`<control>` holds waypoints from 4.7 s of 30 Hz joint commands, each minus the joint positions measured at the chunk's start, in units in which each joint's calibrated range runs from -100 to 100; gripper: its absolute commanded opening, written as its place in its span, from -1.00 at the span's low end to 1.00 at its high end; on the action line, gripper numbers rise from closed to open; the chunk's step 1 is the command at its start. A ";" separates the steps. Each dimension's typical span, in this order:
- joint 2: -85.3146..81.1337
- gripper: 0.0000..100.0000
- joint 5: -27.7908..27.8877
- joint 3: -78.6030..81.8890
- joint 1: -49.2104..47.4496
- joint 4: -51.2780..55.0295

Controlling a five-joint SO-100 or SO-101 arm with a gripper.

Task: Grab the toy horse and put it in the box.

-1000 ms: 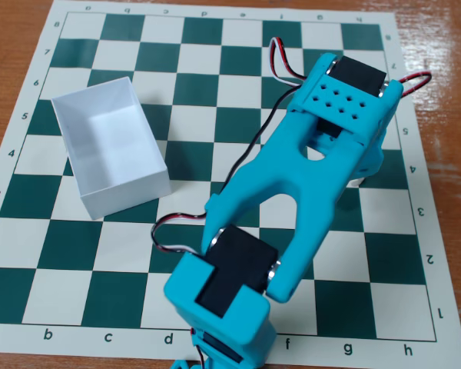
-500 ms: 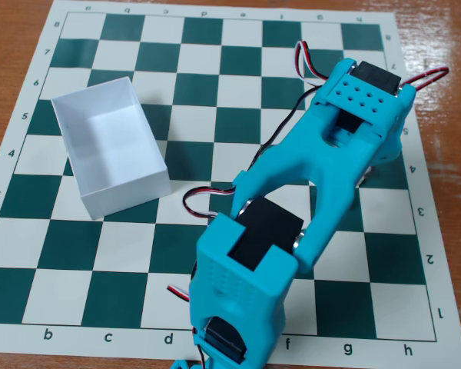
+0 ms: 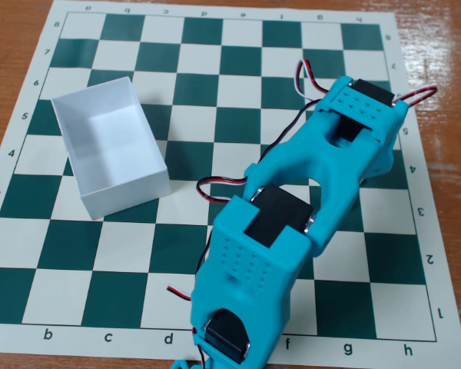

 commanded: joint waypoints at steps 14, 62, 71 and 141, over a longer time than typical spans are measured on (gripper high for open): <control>4.04 -0.60 -0.56 1.27 -1.01 -3.49; -26.58 -1.00 7.31 19.39 -31.73 -4.32; -26.76 -1.00 8.77 25.67 -41.94 -12.88; -103.66 -1.00 14.19 81.29 -21.01 16.94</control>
